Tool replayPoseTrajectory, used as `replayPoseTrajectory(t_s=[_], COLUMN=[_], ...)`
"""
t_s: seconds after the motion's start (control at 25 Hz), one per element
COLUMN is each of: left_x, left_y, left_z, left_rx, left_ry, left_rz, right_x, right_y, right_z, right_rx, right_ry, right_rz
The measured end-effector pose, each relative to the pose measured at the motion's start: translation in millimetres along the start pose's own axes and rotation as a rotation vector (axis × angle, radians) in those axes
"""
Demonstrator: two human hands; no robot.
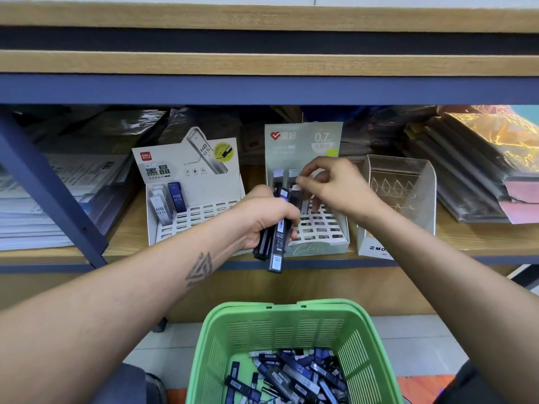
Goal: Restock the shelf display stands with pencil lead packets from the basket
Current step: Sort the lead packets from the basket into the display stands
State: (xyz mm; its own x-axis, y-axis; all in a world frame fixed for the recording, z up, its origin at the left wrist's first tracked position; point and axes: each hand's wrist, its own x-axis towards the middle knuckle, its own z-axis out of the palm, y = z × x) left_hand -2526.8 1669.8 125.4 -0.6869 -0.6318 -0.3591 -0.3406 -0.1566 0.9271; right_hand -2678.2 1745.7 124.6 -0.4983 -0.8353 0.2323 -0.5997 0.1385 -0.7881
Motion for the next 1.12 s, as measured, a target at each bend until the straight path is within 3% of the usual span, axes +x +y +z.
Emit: replayPoseTrajectory(t_s=[0.08, 0.2, 0.32, 0.52, 0.6, 0.8, 0.96, 1.12], left_x=[-1, -2, -1, -1, -1, 8, 11, 12], left_y=[0, 0, 0, 2, 3, -2, -5, -5], left_z=[2, 5, 3, 1, 1, -6, -6, -5], left_rx=[-0.013, -0.057, -0.094, -0.138, -0.162, -0.143, -0.075, -0.075], left_ry=[-0.029, -0.058, -0.043, -0.048, -0.077, -0.029, -0.005, 0.02], left_rz=[0.017, 0.033, 0.027, -0.003, -0.059, -0.181, -0.2, -0.189], right_x=[-3, -2, 2, 1, 1, 9, 12, 11], right_y=[-2, -3, 0, 16, 22, 27, 23, 22], right_z=[5, 1, -6, -21, -23, -29, -24, -17], right_rx=[0.155, 0.306, 0.406, 0.801, 0.887, 0.675, 0.257, 0.168], right_ry=[-0.094, -0.041, 0.016, -0.134, -0.081, 0.17, 0.164, 0.153], right_rz=[0.146, 0.256, 0.284, 0.328, 0.322, 0.127, -0.052, -0.111])
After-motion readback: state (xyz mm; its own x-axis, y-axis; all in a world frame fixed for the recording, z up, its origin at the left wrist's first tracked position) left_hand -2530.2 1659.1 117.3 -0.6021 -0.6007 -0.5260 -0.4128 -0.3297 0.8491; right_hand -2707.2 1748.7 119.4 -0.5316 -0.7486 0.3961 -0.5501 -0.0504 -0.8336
